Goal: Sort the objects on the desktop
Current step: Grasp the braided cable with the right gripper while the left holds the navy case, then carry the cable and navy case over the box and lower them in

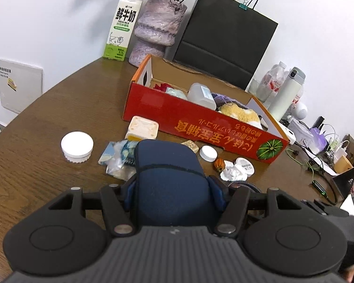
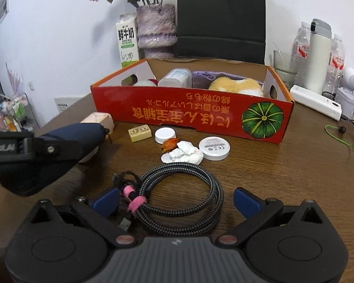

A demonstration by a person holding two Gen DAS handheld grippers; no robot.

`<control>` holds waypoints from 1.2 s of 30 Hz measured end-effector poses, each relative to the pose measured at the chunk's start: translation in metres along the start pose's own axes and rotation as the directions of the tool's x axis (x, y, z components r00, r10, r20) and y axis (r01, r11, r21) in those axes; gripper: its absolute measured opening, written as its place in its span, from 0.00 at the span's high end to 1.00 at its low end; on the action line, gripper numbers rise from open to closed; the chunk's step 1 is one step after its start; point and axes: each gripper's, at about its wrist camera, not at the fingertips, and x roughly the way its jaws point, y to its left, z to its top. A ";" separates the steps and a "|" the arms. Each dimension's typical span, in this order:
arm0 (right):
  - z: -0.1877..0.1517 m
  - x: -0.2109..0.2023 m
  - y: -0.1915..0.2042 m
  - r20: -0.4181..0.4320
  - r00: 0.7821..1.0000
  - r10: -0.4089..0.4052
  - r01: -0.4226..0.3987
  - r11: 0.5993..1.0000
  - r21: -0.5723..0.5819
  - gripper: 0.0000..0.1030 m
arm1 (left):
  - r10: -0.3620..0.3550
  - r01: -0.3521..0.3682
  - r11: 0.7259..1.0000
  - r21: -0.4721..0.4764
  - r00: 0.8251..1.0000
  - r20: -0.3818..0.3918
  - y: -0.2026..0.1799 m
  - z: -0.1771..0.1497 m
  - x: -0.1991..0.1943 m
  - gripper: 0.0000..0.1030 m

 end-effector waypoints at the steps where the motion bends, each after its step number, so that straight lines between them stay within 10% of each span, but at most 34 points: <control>1: 0.000 0.003 -0.001 -0.016 1.000 0.000 0.000 1.000 -0.007 0.00 | -0.004 0.004 1.000 0.000 1.000 -0.002 0.002 -0.001 0.000 0.40; 18: -0.003 0.008 0.003 -0.004 1.000 -0.020 0.019 0.999 -0.029 0.10 | -0.048 0.048 0.998 0.034 0.999 -0.004 0.004 -0.006 -0.001 0.40; 36: 0.065 -0.038 -0.022 0.228 0.972 -0.058 0.058 0.998 0.006 0.10 | -0.109 0.098 0.993 0.067 0.979 0.171 -0.028 0.050 -0.017 0.40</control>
